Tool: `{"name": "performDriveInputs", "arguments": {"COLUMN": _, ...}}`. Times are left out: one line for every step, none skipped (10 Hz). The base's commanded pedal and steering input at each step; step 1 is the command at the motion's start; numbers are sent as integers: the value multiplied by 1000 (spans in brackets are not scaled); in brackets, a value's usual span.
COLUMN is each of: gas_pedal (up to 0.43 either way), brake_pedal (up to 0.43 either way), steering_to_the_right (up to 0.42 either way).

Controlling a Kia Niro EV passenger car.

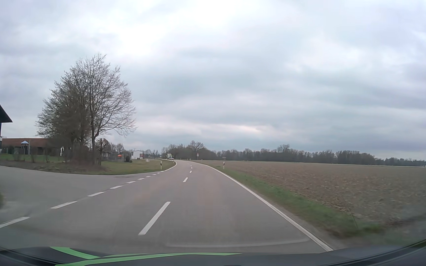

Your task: Follow the waypoints while adhering to traffic rules and regulations

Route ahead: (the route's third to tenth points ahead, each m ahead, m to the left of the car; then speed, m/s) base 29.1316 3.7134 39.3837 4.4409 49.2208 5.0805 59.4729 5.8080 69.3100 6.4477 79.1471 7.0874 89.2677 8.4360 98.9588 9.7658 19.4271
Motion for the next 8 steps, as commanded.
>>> {"name": "performDriveInputs", "arguments": {"gas_pedal": 189, "brake_pedal": 0, "steering_to_the_right": -8}}
{"name": "performDriveInputs", "arguments": {"gas_pedal": 189, "brake_pedal": 0, "steering_to_the_right": -8}}
{"name": "performDriveInputs", "arguments": {"gas_pedal": 189, "brake_pedal": 0, "steering_to_the_right": -8}}
{"name": "performDriveInputs", "arguments": {"gas_pedal": 189, "brake_pedal": 0, "steering_to_the_right": -8}}
{"name": "performDriveInputs", "arguments": {"gas_pedal": 189, "brake_pedal": 0, "steering_to_the_right": -8}}
{"name": "performDriveInputs", "arguments": {"gas_pedal": 189, "brake_pedal": 0, "steering_to_the_right": -8}}
{"name": "performDriveInputs", "arguments": {"gas_pedal": 189, "brake_pedal": 0, "steering_to_the_right": -8}}
{"name": "performDriveInputs", "arguments": {"gas_pedal": 189, "brake_pedal": 0, "steering_to_the_right": -7}}
